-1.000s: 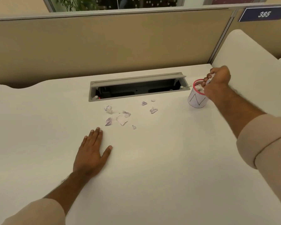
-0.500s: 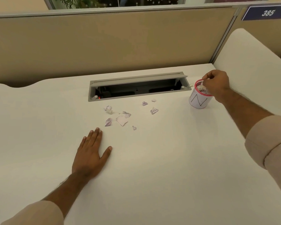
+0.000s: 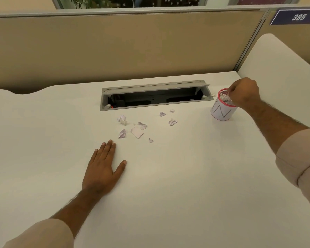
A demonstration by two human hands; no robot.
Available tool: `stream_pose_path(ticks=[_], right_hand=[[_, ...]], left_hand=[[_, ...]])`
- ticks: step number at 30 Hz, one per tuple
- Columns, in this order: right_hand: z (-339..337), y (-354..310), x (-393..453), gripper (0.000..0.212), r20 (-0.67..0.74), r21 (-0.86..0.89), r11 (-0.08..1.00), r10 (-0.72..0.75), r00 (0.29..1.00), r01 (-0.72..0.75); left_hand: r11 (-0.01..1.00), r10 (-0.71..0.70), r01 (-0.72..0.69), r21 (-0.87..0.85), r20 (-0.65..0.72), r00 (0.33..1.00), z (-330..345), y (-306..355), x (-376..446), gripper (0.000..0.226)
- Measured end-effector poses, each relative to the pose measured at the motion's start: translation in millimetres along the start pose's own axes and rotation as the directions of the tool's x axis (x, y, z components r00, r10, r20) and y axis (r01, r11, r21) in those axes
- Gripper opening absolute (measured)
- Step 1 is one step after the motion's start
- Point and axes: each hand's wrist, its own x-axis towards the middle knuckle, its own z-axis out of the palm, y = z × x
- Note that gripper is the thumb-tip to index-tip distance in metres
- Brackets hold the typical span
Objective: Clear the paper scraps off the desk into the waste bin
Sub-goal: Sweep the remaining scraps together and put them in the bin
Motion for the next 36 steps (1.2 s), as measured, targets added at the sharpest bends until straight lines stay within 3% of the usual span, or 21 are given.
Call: stream_pose_path(ticks=[3, 7, 10, 12, 14, 17, 20, 27, 33, 36], right_hand=[[-3, -6, -6, 0.034, -0.052, -0.056, 0.998, 0.006, 0.999, -0.009], [7, -28, -29, 0.034, -0.28, 0.156, 0.985, -0.033, 0.959, 0.079], [26, -54, -53, 0.033, -0.35, 0.266, 0.932, -0.144, 0.926, 0.246], [45, -69, -69, 0.027, -0.309, 0.344, 0.88, -0.222, 0.925, 0.326], [68, -81, -80, 0.024, -0.167, 0.404, 0.857, -0.274, 0.947, 0.319], [99, -95, -86, 0.045, 0.098, 0.368, 0.877, -0.366, 0.926, 0.308], [116, -109, -84, 0.055, 0.208, 0.332, 0.882, -0.414, 0.886, 0.334], [135, -126, -83, 0.052, 0.319, 0.147, 0.849, -0.527, 0.788, 0.508], [133, -113, -95, 0.035, 0.215, 0.097, 0.848, -0.529, 0.821, 0.521], [131, -106, -110, 0.036, 0.19, 0.103, 0.846, -0.534, 0.824, 0.524]], left_hand=[[1.0, -0.001, 0.001, -0.009, 0.0, 1.0, 0, 1, 0, 0.078], [1.0, -0.005, 0.005, 0.003, 0.011, 1.0, -1, 1, -1, 0.079], [1.0, -0.012, 0.012, 0.002, 0.028, 1.0, -1, 2, 0, 0.08], [1.0, -0.017, 0.017, 0.001, 0.03, 0.999, -2, 3, 0, 0.081], [1.0, -0.021, 0.021, 0.004, 0.024, 0.999, -7, 4, 2, 0.081], [1.0, 0.001, -0.001, 0.007, 0.003, 1.0, -21, 4, 16, 0.081], [0.999, 0.035, -0.035, 0.001, 0.001, 0.999, -32, 7, 38, 0.077], [0.999, 0.039, -0.038, -0.013, 0.088, 0.995, -40, 27, 94, 0.082], [0.999, 0.021, -0.027, 0.021, 0.226, 0.974, -27, 32, 120, 0.079], [0.999, 0.025, -0.032, 0.018, 0.29, 0.957, -20, 31, 116, 0.071]])
